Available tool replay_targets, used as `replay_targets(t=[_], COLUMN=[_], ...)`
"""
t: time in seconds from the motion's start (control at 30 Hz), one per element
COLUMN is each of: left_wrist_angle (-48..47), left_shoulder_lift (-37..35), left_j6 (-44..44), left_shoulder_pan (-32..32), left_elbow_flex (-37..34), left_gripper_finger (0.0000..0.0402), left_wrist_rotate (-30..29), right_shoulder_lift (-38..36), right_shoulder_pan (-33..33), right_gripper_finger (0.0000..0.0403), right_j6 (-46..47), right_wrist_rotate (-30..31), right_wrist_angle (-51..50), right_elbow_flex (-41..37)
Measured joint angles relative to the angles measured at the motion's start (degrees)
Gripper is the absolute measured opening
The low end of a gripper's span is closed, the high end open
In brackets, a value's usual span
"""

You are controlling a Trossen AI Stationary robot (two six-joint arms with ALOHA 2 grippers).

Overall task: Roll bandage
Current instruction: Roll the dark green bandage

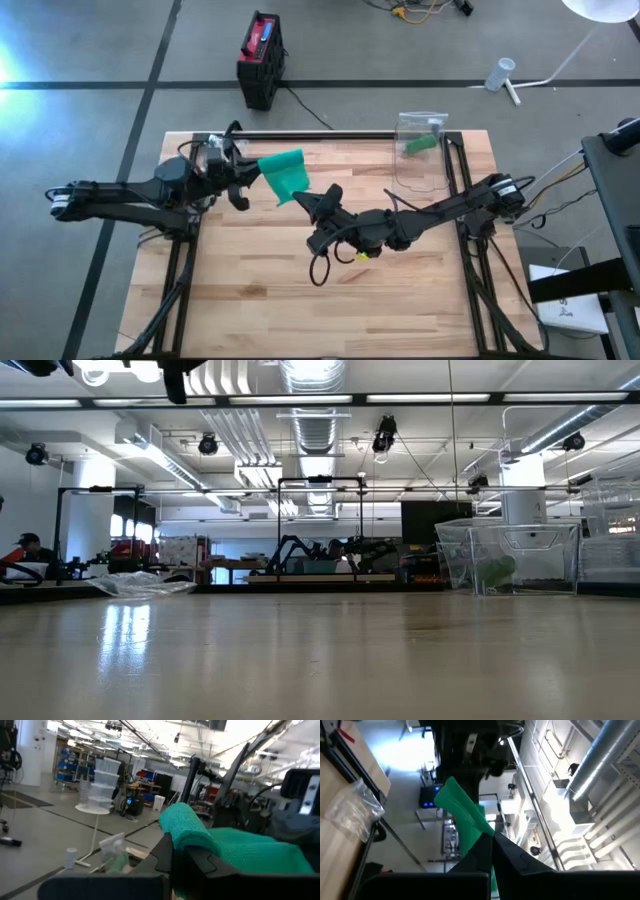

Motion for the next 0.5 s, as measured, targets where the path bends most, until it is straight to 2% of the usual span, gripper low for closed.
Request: replay_targets(t=[0.2, 0.37, 0.5], left_wrist_angle=[-0.8, -3.7, -7.7], left_shoulder_lift=[2.3, 2.3, 2.6], left_j6=[5.4, 9.5, 12.8], left_shoulder_pan=[0.0, 0.0, 0.0], left_elbow_flex=[0.0, 0.0, 0.0], left_gripper_finger=[0.0009, 0.0009, 0.0009], left_wrist_rotate=[0.0, -0.1, 0.0], right_shoulder_lift=[-0.3, -1.7, -1.6], right_shoulder_pan=[-1.8, -4.8, -7.4], right_gripper_finger=[0.0000, 0.0000, 0.0000], right_j6=[4.6, 12.6, 25.1], right_wrist_rotate=[0.4, 0.5, -0.8], right_wrist_angle=[-0.5, -2.0, -14.0], right_elbow_flex=[0.0, 0.1, 3.2])
